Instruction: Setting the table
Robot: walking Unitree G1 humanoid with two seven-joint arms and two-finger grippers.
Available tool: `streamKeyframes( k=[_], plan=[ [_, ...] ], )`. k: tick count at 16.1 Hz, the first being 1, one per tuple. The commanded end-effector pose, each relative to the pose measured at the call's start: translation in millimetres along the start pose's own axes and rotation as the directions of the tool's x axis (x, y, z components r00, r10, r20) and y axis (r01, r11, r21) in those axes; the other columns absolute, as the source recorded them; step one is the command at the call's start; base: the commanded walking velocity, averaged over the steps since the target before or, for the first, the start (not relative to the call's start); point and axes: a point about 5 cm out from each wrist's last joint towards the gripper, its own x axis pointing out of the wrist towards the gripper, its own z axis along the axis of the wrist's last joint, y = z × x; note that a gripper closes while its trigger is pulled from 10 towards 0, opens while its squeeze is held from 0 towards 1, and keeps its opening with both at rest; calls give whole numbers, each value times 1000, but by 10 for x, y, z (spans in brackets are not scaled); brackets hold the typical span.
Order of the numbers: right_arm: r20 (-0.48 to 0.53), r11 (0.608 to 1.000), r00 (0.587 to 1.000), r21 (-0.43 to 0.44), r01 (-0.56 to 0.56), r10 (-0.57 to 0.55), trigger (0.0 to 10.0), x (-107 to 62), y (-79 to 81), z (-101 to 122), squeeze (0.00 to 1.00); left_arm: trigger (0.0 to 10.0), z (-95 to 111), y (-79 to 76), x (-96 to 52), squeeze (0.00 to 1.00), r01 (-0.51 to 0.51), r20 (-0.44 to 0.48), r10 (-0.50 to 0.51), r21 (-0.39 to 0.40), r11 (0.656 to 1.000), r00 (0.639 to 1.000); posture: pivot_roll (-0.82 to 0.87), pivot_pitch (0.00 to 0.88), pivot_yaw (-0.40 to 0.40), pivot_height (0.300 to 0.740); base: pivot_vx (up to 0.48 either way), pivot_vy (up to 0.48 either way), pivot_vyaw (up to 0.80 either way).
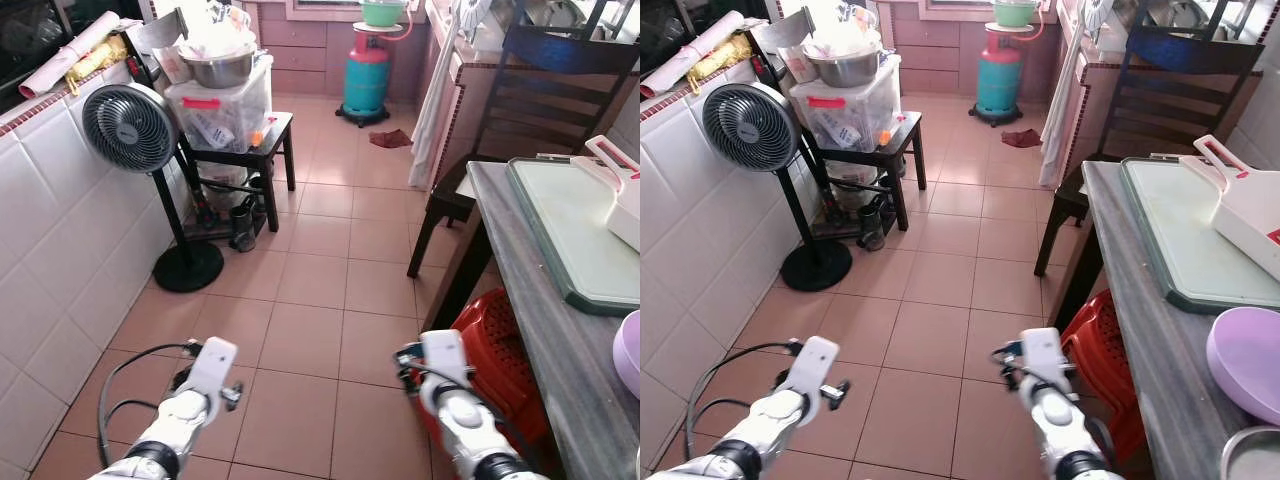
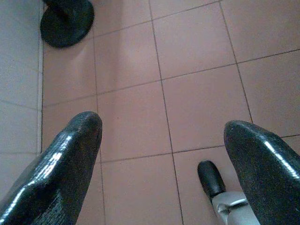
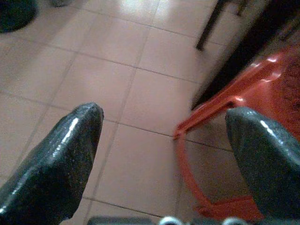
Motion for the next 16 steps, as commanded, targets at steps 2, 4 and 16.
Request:
streamKeyframes(
  k=[2, 4, 16],
  plan=[
    [-60, 999, 998, 31, 36, -34, 10000, -3, -45, -66, 0, 10000, -58, -1, -9, 0, -7, -24, 7, -30, 1000, 1000, 102, 0, -4, 740, 0, 0, 0],
    [-109, 995, 993, 84, 47, -37, 10000, -30, -48, -162, 0, 10000, -80, 4, -13, 0, -6, -33, 5, -32, 999, 999, 107, 0, -8, 740, 0, 0, 0],
    [-153, 982, 986, 166, 89, -64, 10000, -57, -98, -244, 0, 10000, -103, -16, -14, 0, 5, -46, -10, -98, 995, 999, 82, 0, 1, 740, 0, 171, 0]
  ],
)
